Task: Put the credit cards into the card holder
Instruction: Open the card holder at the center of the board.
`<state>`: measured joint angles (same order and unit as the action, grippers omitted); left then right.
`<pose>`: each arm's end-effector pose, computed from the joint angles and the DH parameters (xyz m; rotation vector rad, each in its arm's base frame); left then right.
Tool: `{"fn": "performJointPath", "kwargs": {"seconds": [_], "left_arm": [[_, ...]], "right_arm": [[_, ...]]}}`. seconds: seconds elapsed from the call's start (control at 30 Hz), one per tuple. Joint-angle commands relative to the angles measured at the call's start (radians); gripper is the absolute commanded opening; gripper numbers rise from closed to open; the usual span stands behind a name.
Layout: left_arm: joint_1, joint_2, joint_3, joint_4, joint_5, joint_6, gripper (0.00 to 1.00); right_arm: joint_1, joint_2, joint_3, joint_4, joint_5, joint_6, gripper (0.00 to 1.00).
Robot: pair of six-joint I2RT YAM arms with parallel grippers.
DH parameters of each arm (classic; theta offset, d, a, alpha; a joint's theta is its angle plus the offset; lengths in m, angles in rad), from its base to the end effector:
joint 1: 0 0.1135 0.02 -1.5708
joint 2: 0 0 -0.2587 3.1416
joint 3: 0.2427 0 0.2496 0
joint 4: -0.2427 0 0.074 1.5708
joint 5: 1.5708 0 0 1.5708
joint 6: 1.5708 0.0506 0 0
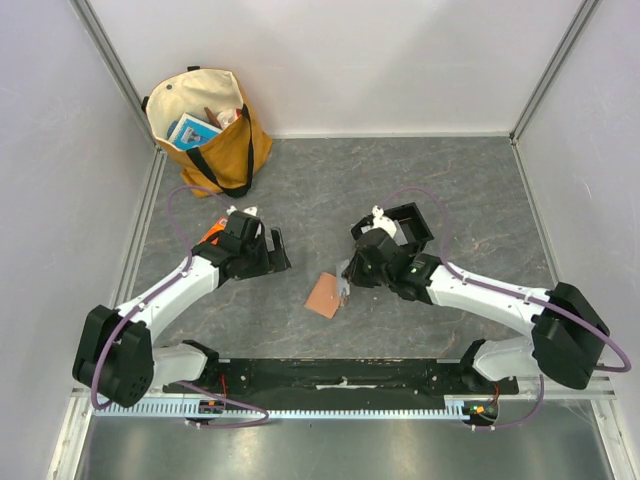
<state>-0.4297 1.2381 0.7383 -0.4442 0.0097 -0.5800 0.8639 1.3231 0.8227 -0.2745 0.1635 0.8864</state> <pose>0.2271 -0.1046 0.1936 -0.1887 2.5598 -0.4132 0.1923 0.2125 0.2140 0.1112 2.4313 0.6572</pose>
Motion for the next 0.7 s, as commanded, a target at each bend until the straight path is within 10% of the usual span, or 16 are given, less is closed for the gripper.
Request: {"fn": "performJointPath", "kwargs": {"seconds": [0.0, 0.43, 0.67], "left_arm": [[0.0, -0.025, -0.02, -0.005, 0.039, -0.023, 0.99], [-0.01, 0.015, -0.042, 0.073, 0.176, 0.046, 0.76], [-0.061, 0.086, -0.011, 0.085, 0.182, 0.062, 0.07]], "right_arm": [[0.058, 0.05, 0.007, 0.156, 0.073, 0.137, 0.0], [0.089, 0.012, -0.082, 0.047, 0.146, 0.146, 0.0], [0.089, -0.008, -0.138, 0.044, 0.139, 0.166, 0.0]]}}
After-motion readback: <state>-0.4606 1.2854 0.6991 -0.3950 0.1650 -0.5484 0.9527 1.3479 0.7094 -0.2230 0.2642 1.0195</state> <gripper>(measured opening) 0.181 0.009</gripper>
